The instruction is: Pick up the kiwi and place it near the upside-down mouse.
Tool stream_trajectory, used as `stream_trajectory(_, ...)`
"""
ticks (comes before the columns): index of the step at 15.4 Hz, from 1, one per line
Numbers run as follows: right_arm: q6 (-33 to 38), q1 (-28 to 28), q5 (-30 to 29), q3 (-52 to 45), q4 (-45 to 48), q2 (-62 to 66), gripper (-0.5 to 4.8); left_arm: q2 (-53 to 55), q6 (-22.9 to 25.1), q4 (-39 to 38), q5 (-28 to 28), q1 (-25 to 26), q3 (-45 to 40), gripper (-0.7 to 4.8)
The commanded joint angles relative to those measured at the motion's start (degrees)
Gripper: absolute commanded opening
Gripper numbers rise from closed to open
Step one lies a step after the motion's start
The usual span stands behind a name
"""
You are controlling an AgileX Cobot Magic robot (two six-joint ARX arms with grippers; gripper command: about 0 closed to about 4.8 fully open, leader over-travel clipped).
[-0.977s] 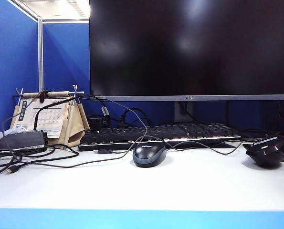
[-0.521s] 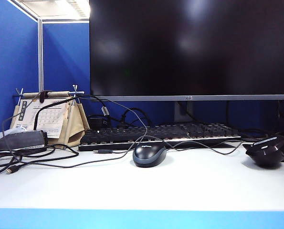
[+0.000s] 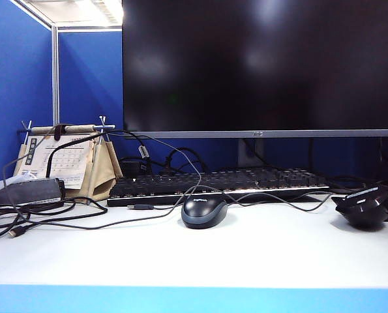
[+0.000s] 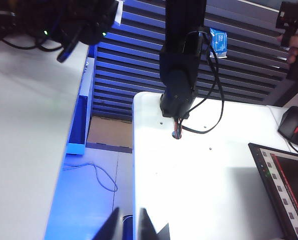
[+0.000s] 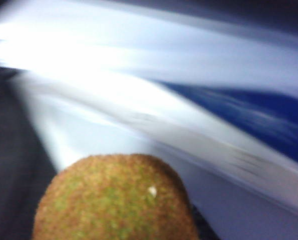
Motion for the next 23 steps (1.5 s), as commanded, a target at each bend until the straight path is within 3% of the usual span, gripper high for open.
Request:
stream_trajectory(1, -2.56, -0.04, -7.41, 1.11, 1.46, -0.13, 2.42, -0.09, 0.04, 0.74, 0.02, -0.07, 0.26, 0.57)
stream_trajectory(7, -2.97, 0.39, -35.63, 0.98, 22.91, -2.01, 2.42, -0.5, -3.17, 6.03, -4.92, 0.46, 0.26, 0.57)
stream_trajectory(8, -2.99, 0.37, -38.29, 0.92, 22.8, -3.23, 2.43, -0.5, -3.15, 6.19, -5.77, 0.48, 0.26, 0.57)
stream_trajectory(9, -2.97, 0.39, -45.59, 0.59, 22.8, -5.97, 2.43, -0.63, -3.13, 6.45, -6.16, 0.48, 0.26, 0.57)
stream_trajectory(11, -2.91, 1.51, -53.7, 0.63, 22.8, -8.46, 2.43, -0.85, -2.84, 6.99, -6.19, 0.46, 0.26, 0.57)
stream_trajectory(14, 0.9, 10.14, -67.82, 0.63, 22.71, -11.08, 2.42, -0.85, -2.56, 8.41, -6.56, 0.52, 0.26, 0.57)
stream_trajectory(16, 1.14, 17.97, -70.14, 0.61, 22.08, -11.23, 2.42, -0.85, -2.73, 8.5, -6.51, 0.5, 0.26, 0.57)
stream_trajectory(18, 0.79, 20.26, -70.34, -0.13, 20.13, -11.47, 2.47, -1.73, -3.08, 8.41, -6.43, 0.5, 0.26, 0.57)
stream_trajectory(23, 0.46, 10.86, -71.08, -13.14, 20.26, -18.8, 2.41, -6.08, -2.86, 8.55, -6.91, 0.5, 0.26, 0.57)
